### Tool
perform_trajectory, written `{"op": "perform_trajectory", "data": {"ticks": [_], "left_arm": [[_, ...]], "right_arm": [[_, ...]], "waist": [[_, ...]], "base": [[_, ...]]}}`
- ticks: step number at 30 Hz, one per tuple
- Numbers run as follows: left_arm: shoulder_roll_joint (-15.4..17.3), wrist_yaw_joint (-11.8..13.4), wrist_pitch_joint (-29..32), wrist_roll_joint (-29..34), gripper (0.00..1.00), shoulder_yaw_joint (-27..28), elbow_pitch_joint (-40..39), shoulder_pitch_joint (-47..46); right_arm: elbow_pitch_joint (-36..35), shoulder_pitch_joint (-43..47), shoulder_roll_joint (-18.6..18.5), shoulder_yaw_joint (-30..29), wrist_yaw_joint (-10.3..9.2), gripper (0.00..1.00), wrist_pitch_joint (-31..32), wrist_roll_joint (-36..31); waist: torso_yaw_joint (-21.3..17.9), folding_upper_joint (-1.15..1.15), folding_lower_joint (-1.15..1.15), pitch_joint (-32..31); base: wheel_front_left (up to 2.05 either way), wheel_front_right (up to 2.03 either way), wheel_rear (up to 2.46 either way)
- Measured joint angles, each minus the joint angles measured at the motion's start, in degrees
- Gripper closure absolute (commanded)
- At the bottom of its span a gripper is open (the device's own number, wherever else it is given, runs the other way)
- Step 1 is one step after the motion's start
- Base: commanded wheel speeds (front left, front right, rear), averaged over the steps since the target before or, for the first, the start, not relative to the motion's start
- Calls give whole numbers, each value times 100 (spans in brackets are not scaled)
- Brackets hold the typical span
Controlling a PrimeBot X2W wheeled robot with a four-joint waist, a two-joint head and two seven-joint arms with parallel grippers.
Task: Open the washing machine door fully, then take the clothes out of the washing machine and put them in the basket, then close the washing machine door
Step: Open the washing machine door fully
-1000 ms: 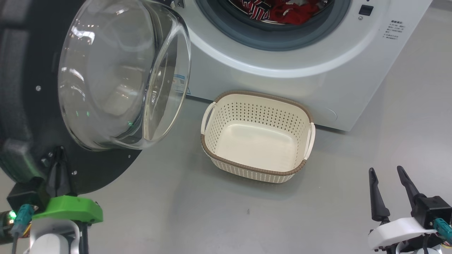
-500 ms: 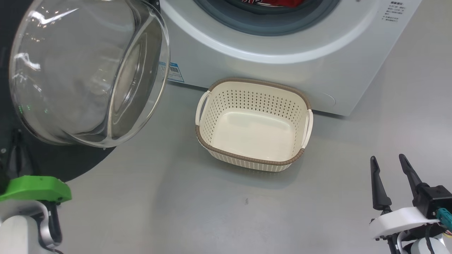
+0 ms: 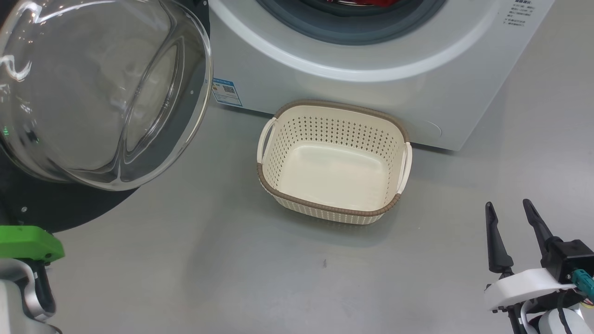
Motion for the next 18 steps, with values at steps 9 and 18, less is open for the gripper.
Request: {"op": "perform_trajectory", "data": {"ticks": [9, 18], "left_arm": [[-10, 18, -141, -2, 100, 38, 242, -46], [-111, 21, -204, 0, 100, 121, 83, 418]], "right_arm": [[101, -55, 3, 20, 35, 0, 0, 1], [196, -54, 64, 26, 33, 0, -2, 7]], "waist": [[-22, 0, 0, -63], [-109, 0, 0, -239]], "base": [[0, 0, 0], [0, 0, 0]]}}
